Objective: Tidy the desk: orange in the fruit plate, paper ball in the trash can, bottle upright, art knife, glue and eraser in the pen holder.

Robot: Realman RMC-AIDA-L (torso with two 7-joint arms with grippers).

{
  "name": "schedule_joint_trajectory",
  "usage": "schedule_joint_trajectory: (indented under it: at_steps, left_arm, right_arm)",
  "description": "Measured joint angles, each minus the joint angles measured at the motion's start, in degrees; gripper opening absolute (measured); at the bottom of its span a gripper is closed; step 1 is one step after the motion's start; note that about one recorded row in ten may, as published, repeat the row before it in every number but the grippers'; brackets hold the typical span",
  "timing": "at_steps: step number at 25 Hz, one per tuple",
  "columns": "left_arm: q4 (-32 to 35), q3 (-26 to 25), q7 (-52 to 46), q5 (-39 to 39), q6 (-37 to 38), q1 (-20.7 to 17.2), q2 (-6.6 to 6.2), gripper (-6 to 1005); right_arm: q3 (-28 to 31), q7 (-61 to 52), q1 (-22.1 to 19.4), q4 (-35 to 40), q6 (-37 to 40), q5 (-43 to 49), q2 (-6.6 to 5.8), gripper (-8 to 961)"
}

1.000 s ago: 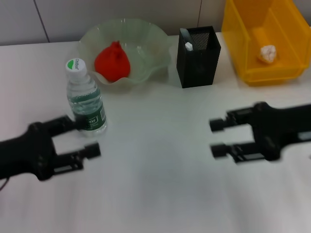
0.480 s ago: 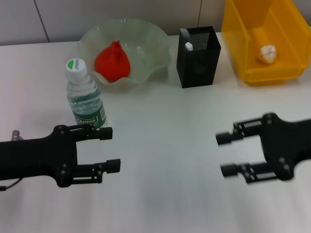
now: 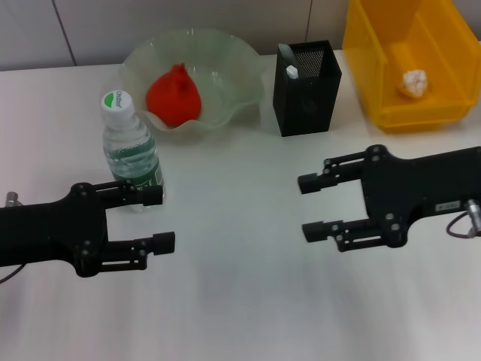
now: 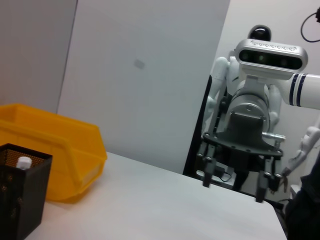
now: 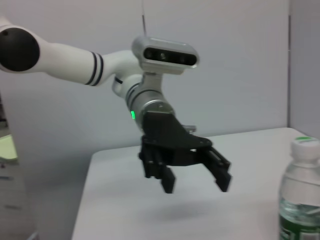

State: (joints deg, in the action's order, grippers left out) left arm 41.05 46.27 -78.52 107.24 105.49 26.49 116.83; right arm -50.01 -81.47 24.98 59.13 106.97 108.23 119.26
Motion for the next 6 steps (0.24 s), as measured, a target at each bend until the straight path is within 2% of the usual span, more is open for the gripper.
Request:
schedule_joint_trajectory:
  at_steps: [6]
  left_arm:
    - [-0.09,-1.6,0.34,0.0,-0.11,-0.46,-0.24,772]
  right_arm:
    - [-5.0,-0.19,1.63,-1.46,-3.77,-0.29,0.13,615]
